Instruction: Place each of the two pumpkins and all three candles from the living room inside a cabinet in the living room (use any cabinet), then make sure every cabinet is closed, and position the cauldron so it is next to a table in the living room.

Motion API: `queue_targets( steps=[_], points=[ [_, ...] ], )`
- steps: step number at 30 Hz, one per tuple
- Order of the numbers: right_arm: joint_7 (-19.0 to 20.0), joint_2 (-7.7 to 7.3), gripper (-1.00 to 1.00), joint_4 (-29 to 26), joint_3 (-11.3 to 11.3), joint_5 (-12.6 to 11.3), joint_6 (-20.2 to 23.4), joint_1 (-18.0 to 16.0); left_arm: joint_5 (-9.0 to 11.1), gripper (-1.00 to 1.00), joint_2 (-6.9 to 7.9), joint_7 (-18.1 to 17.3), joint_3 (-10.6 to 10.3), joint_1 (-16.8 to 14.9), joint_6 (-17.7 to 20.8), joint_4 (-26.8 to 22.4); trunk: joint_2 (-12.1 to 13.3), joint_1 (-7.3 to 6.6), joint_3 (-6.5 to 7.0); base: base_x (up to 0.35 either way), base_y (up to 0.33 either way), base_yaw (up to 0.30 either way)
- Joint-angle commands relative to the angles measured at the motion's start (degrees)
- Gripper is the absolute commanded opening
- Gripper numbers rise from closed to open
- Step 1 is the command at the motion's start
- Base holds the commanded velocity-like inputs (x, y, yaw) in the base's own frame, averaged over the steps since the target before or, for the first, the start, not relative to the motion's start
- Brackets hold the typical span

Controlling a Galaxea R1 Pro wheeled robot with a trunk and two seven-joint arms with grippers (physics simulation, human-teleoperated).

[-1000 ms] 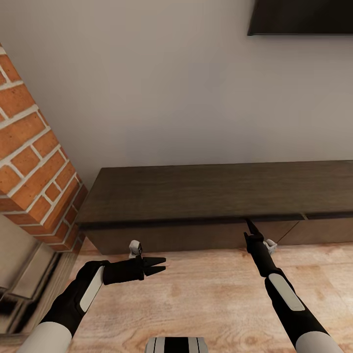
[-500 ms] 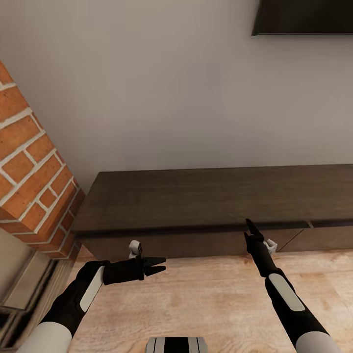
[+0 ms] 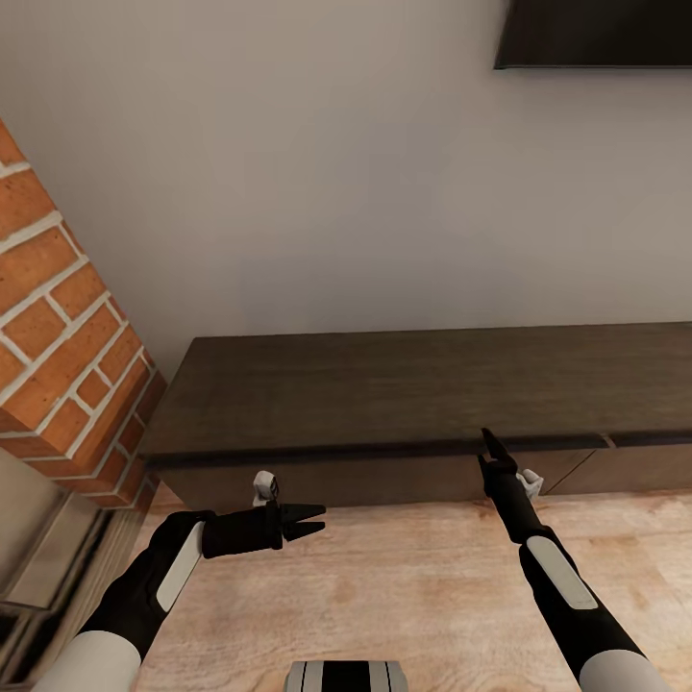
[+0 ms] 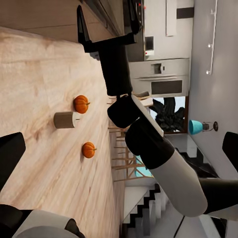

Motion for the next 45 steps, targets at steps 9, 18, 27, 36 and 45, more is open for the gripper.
queue_targets(
  steps=[9, 18, 27, 36, 45],
  points=[
    [0.2, -0.01, 1.00, 0.1, 0.0, -0.5, 0.2, 0.0, 0.2, 1.00, 0.05, 0.0, -0.1, 0.0, 0.4, 0.0, 0.0, -0.01, -0.04, 0.000, 0.000, 0.000],
    [0.2, -0.01, 1.00, 0.9, 0.0, -0.5, 0.2, 0.0, 0.2, 1.00, 0.05, 0.0, -0.1, 0.0, 0.4, 0.0, 0.0, -0.01, -0.04, 0.000, 0.000, 0.000],
    [0.2, -0.04, 1.00, 1.0, 0.0, -0.4, 0.2, 0.0, 0.2, 1.00, 0.05, 0.0, -0.2, 0.0, 0.4, 0.0, -0.1, 0.12, -1.15, 0.000, 0.000, 0.000],
    [0.2, -0.06, 1.00, 1.0, 0.0, -0.3, 0.2, 0.0, 0.2, 1.00, 0.05, 0.0, -0.2, 0.0, 0.4, 0.0, -0.1, 0.12, -1.15, 0.000, 0.000, 0.000],
    [0.2, -0.01, 1.00, 1.0, 0.0, -0.2, 0.2, 0.0, 0.2, 1.00, 0.05, 0.0, -0.1, 0.0, 0.4, 0.0, -0.1, 0.12, -1.15, 0.015, 0.000, 0.000]
  ],
)
